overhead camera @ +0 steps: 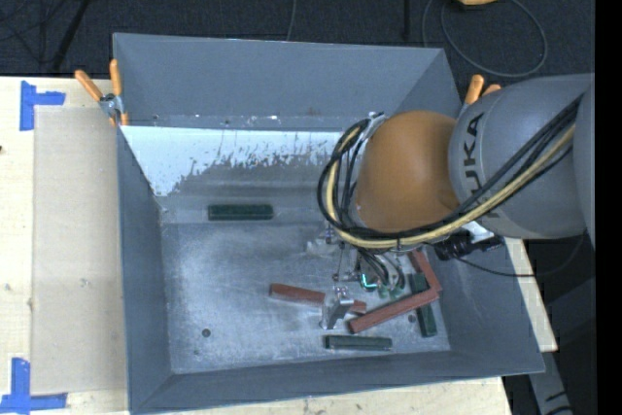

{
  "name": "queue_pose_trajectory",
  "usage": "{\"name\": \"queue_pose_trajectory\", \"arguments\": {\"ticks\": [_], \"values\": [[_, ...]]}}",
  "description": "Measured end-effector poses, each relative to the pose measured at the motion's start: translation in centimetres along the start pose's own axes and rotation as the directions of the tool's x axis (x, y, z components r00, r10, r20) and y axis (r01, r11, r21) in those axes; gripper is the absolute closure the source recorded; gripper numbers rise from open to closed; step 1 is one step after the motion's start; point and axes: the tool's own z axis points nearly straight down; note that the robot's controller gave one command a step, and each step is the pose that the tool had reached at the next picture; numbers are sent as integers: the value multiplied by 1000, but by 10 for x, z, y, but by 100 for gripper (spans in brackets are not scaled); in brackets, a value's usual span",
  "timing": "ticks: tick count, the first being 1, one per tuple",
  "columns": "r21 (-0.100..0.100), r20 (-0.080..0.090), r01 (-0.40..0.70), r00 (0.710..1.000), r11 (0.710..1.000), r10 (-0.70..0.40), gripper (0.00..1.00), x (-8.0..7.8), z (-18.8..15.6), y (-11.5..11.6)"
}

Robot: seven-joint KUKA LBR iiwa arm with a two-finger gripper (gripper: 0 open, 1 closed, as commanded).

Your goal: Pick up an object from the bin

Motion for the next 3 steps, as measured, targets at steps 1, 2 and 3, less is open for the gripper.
{"name": "queue_pose_trajectory", "arguments": {"ticks": [1, 2, 3], "values": [[-1, 7, -4, 1000, 1000, 4, 100, -2, -3, -1], [-1, 7, -4, 1000, 1000, 4, 0, -2, -3, -1], [-1, 7, -4, 1000, 1000, 4, 0, -2, -3, -1]]}}
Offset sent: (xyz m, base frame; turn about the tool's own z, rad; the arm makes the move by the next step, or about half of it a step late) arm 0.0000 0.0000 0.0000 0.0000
